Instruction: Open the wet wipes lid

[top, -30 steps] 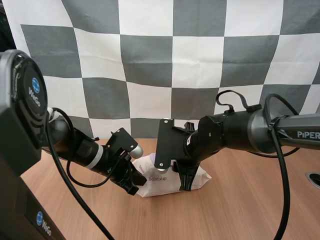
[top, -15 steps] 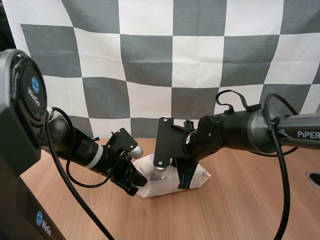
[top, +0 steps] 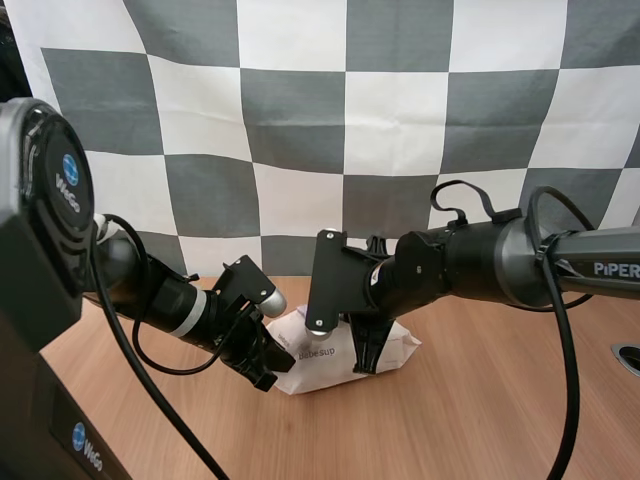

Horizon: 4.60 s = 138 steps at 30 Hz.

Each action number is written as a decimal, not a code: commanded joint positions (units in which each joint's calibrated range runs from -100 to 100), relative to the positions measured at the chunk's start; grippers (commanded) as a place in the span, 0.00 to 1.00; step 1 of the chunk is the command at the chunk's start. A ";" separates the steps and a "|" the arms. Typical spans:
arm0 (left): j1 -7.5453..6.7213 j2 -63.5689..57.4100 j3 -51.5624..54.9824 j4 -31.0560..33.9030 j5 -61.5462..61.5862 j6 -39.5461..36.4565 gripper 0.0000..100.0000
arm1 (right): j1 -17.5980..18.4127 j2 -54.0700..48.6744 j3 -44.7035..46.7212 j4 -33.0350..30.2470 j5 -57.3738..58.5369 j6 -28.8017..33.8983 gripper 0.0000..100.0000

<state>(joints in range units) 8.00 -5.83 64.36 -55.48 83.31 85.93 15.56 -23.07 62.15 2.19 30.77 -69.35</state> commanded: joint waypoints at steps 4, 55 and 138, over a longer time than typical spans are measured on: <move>0.01 -0.07 0.05 0.33 0.00 -0.05 0.00 | 0.01 0.06 -0.09 0.01 -5.24 0.07 0.00; 0.01 -0.07 0.05 1.72 -2.30 -1.32 0.16 | -3.97 21.32 -8.49 3.46 -36.39 0.07 0.00; 0.01 -79.20 35.64 8.83 -83.31 -51.58 0.00 | -18.84 -65.86 22.12 30.83 -2.67 13.04 0.00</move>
<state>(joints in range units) 8.00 -85.08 99.68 -46.51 0.00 34.67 -3.29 -88.96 82.49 35.09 28.17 -56.23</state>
